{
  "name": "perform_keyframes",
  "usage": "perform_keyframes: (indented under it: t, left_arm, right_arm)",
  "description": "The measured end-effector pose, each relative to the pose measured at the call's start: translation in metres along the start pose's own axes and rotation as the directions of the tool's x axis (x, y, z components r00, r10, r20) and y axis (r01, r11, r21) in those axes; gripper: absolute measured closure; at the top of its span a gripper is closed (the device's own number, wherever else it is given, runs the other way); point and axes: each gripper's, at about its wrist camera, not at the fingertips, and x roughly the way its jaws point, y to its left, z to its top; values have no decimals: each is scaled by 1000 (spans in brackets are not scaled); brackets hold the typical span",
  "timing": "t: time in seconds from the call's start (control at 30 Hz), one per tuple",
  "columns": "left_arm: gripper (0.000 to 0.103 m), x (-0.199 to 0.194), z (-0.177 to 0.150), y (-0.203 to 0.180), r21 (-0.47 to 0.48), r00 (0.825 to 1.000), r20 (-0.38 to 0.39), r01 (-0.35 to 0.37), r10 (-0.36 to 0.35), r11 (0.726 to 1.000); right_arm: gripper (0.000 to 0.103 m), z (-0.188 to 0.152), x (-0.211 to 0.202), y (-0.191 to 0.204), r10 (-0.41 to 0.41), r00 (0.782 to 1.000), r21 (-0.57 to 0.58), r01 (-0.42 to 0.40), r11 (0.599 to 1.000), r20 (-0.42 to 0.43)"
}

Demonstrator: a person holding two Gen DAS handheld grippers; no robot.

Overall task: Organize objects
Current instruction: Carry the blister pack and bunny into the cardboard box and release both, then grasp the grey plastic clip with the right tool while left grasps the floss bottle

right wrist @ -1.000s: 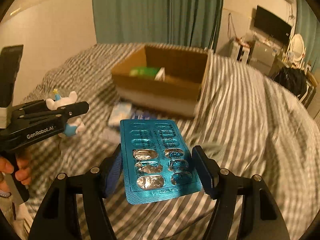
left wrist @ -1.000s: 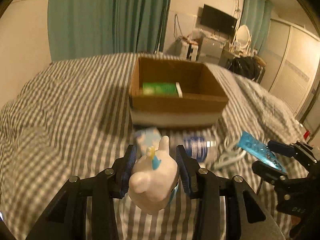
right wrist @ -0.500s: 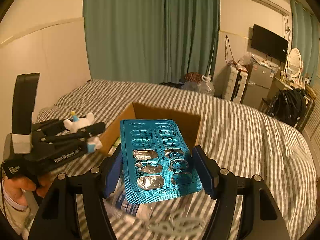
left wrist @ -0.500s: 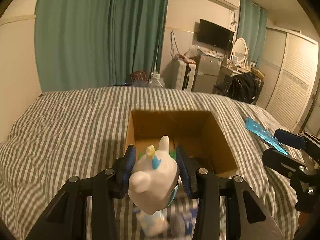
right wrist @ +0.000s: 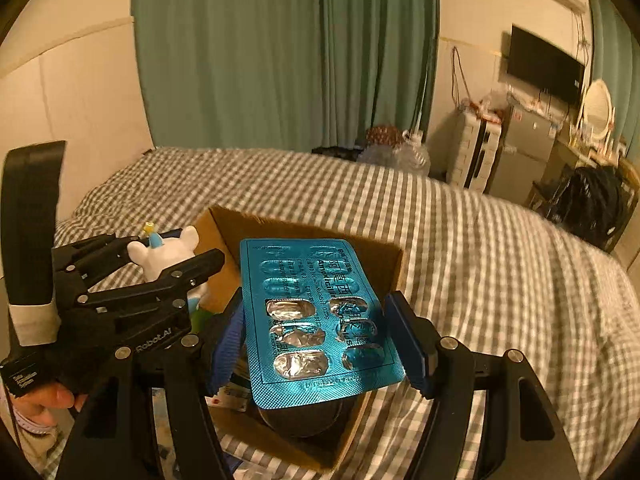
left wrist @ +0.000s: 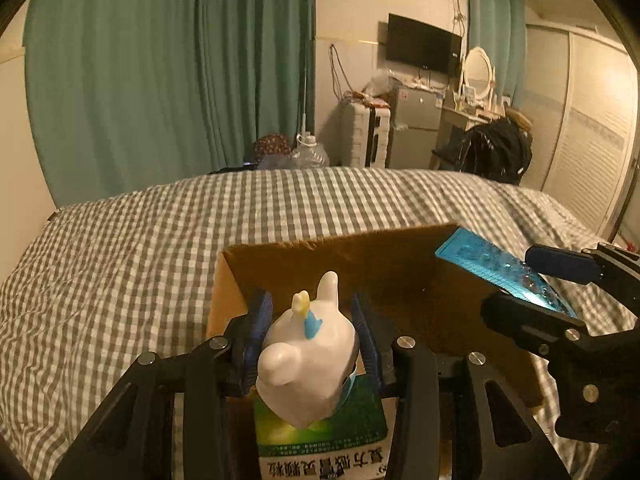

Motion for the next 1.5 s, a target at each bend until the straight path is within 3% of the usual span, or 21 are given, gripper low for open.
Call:
perform_keyframes:
  t: [0.23,0.27,0.33,0.4,0.73,1.1,1.3,1.5]
  left_arm:
    - [58,6,-8,1,-16,999,-30,13,-13,1000]
    - [55,3,-9,1,-20,999,-29,16,-16,1000]
    - [30,-7,-8,-1,-25,999,-22,22,-22,999]
    - [16,-18,-6,-3,-27,1000,-5,15,-15,1000]
    - [1,-89,-10,-4,-26,999,39,-29,30,999]
    - [0,-150,-44,-14,-5,995,46,-84,84,996]
    - [0,-160,-81,-23,-14,996,19,-87,87,996]
    - [0,-146,-113,-36,-36,995,-36,-89,88,995]
  right_arm:
    - [34,0,1,-17,59,998,53,-59,997,-4]
    - [34,1,-3,-19,58,998,50,-58,997,6]
    - [28,3,-13,-17,47,999,44,-48,998,27]
    - [20,5,-24,-16,38,998,43,-39,998,43]
    - [13,-3,-115,-18,-52,992,40,48,998,113]
    - [12,-38,-182,-18,-98,987,40,94,995,127]
    - [11,-74,-179,-21,-137,987,67,131,989,84]
    - [11,-114,-146,-19,-198,980,54,198,979,-7]
